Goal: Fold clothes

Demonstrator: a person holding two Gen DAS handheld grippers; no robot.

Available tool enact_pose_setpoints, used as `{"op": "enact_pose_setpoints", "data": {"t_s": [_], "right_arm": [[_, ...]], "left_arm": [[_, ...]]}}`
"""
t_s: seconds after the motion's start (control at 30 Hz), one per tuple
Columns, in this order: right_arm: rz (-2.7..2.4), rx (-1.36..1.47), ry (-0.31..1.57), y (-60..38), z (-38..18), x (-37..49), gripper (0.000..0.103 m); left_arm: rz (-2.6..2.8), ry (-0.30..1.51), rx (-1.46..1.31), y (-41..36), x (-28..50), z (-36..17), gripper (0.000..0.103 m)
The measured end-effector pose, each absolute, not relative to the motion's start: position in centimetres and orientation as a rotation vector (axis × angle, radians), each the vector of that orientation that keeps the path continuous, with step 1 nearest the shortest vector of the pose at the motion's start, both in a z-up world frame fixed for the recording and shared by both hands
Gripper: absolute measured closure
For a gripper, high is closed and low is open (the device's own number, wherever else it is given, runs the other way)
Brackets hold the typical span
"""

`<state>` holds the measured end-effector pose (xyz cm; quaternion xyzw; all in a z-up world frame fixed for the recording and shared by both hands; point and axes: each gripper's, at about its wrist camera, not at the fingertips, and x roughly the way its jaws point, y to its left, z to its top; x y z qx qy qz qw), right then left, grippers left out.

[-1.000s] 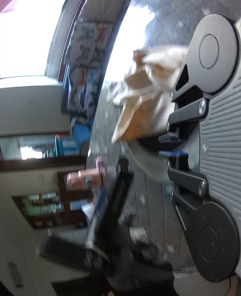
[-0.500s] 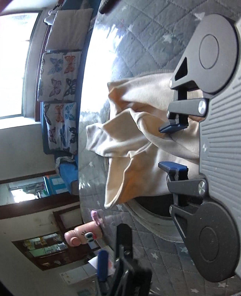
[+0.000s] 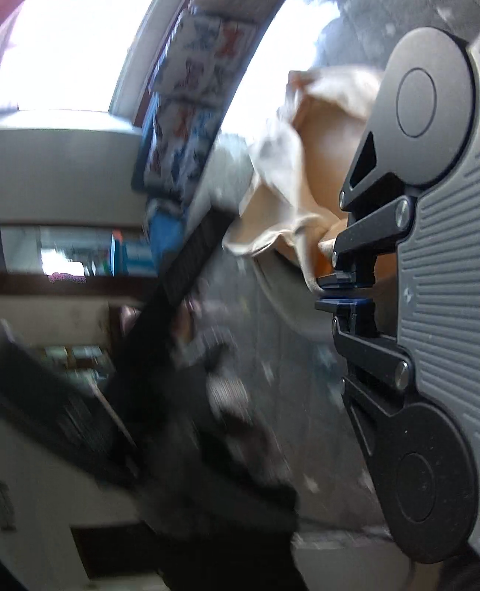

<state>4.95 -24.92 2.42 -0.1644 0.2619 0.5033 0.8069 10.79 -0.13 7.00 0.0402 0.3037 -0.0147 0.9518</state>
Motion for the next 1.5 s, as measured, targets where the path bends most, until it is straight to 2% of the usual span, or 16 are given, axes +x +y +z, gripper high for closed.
{"op": "enact_pose_setpoints", "data": {"t_s": [0.23, 0.43, 0.57, 0.7, 0.93, 1.07, 1.13, 1.2, 1.27, 1.33, 1.4, 1.43, 1.5], "right_arm": [[1.127, -0.284, 0.627, -26.5, 2.8, 5.3, 0.09], [0.97, -0.203, 0.652, -31.0, 4.8, 10.4, 0.088], [0.848, -0.207, 0.659, -32.3, 4.6, 15.5, 0.087], [0.766, -0.226, 0.692, -32.3, 3.0, 20.6, 0.087], [0.735, -0.23, 0.728, -30.7, 0.2, 27.6, 0.087], [0.742, -0.259, 0.736, -29.1, -1.1, 29.5, 0.082], [0.748, -0.262, 0.736, -28.7, -1.4, 29.9, 0.08], [0.76, -0.268, 0.734, -28.4, -1.7, 30.2, 0.071], [0.772, -0.273, 0.731, -28.1, -2.0, 30.4, 0.069], [0.784, -0.278, 0.729, -27.8, -2.3, 30.7, 0.069], [0.796, -0.284, 0.726, -27.5, -2.5, 31.0, 0.069], [0.802, -0.286, 0.724, -27.4, -2.7, 31.1, 0.069], [0.814, -0.292, 0.722, -27.1, -2.9, 31.4, 0.075]], "left_arm": [[-0.07, 0.651, 0.122, -1.2, 11.9, 5.8, 0.001], [-0.108, 0.687, 0.133, -2.4, 13.8, 4.5, 0.001], [-0.127, 0.713, 0.136, -3.2, 15.6, 3.9, 0.005], [-0.14, 0.74, 0.126, -4.0, 17.6, 3.1, 0.01], [-0.143, 0.784, 0.116, -4.8, 20.7, 1.4, 0.011], [-0.128, 0.805, 0.116, -4.7, 22.0, 0.7, 0.013], [-0.125, 0.821, 0.108, -4.6, 22.6, 0.4, 0.021], [-0.124, 0.836, 0.102, -4.5, 23.0, -0.1, 0.029], [-0.121, 0.854, 0.098, -4.3, 23.4, -0.6, 0.044], [-0.114, 0.871, 0.087, -4.1, 23.7, -1.1, 0.065], [-0.113, 0.865, 0.072, -3.8, 23.7, -1.2, 0.073], [-0.113, 0.862, 0.066, -3.6, 23.7, -1.2, 0.082], [-0.112, 0.859, 0.055, -3.4, 23.7, -1.1, 0.092]]}}
